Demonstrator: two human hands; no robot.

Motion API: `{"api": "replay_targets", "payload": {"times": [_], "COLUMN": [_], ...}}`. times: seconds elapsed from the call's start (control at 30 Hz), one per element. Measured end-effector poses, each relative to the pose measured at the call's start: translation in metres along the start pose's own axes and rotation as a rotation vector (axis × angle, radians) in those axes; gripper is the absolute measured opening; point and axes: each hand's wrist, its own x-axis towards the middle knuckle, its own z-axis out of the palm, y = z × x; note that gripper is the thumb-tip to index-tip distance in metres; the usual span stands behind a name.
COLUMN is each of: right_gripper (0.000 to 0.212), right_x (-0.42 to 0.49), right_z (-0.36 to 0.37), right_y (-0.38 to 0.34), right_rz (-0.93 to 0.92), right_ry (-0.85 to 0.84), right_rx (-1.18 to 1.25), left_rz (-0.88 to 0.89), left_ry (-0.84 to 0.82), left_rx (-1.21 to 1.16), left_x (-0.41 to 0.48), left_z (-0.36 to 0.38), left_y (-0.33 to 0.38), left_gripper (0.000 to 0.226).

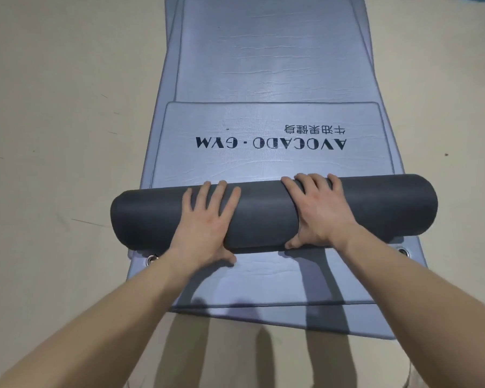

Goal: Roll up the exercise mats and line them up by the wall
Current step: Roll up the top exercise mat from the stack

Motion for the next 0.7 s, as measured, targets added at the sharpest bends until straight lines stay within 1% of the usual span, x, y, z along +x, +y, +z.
{"api": "replay_targets", "payload": {"times": [0.07, 0.13, 0.2, 0.27, 0.33, 0.43, 0.47, 0.53, 0.57, 0.63, 0.7], "right_gripper": [0.144, 0.139, 0.136, 0.138, 0.146, 0.159, 0.160, 0.153, 0.148, 0.139, 0.140], "right_x": [0.009, 0.012, 0.005, -0.012, -0.040, -0.083, -0.089, -0.082, -0.073, -0.051, -0.035], "right_z": [-0.007, -0.014, -0.022, -0.023, -0.012, 0.013, 0.019, 0.019, 0.015, 0.003, -0.005], "right_y": [0.004, 0.003, -0.001, -0.008, -0.017, -0.036, -0.039, -0.039, -0.035, -0.024, -0.016], "right_rz": [-0.012, -0.024, -0.048, -0.070, -0.048, 0.013, 0.030, 0.049, 0.046, 0.018, -0.023], "right_ry": [-0.051, -0.119, -0.206, -0.281, -0.256, -0.165, -0.147, -0.108, -0.088, -0.084, -0.097], "right_rx": [-0.004, 0.007, 0.042, 0.067, 0.054, -0.026, -0.031, 0.003, 0.019, 0.049, 0.060], "left_rz": [0.008, 0.019, 0.049, 0.073, 0.088, 0.112, 0.114, 0.095, 0.071, 0.019, 0.004], "left_ry": [0.043, 0.024, -0.052, -0.139, -0.190, -0.284, -0.310, -0.331, -0.321, -0.250, -0.162], "left_rx": [0.010, -0.017, -0.060, -0.095, -0.101, -0.162, -0.194, -0.204, -0.176, -0.082, -0.049], "left_x": [0.011, 0.017, 0.006, -0.018, -0.034, -0.024, -0.020, -0.017, -0.021, -0.032, -0.030], "left_z": [0.002, -0.008, -0.014, -0.015, -0.015, -0.030, -0.034, -0.035, -0.034, -0.026, -0.021], "left_y": [-0.004, -0.007, -0.004, 0.004, 0.008, -0.002, -0.005, -0.004, 0.002, 0.017, 0.019], "left_gripper": [0.146, 0.137, 0.134, 0.133, 0.132, 0.132, 0.132, 0.137, 0.141, 0.150, 0.147]}}
